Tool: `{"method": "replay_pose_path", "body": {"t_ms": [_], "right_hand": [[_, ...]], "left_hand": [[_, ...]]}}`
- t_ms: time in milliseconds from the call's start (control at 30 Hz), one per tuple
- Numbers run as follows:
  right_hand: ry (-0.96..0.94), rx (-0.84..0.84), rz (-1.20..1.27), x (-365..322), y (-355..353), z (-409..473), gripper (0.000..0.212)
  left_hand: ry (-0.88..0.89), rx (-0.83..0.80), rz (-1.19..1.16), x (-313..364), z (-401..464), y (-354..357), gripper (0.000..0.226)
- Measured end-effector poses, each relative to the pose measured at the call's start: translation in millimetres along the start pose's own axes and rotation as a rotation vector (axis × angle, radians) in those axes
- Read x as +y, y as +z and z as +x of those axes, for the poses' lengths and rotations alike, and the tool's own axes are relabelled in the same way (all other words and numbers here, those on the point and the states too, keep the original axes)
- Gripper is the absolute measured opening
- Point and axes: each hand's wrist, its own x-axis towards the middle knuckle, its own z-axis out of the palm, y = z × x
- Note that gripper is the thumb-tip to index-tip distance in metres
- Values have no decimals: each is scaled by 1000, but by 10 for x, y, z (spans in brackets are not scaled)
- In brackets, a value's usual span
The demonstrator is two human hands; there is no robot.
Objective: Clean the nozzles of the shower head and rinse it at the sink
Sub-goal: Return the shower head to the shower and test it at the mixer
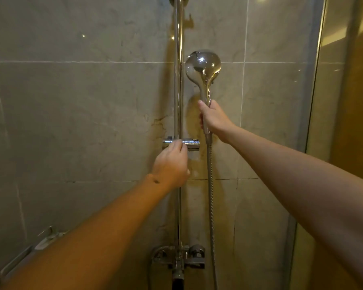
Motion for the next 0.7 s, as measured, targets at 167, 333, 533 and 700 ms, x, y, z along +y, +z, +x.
{"method": "replay_pose_path", "body": {"t_ms": [167, 333, 533, 700], "right_hand": [[-32, 41, -18, 13, 88, 206, 25], [-50, 77, -21, 88, 160, 305, 25], [-84, 91, 10, 142, 192, 346, 25], [-99, 87, 48, 166, 261, 354, 24]], "left_hand": [[13, -49, 70, 29, 18, 56, 73], [21, -74, 170, 34, 100, 69, 75], [30, -89, 226, 58, 109, 83, 80], [32, -85, 207, 36, 139, 56, 79]]}}
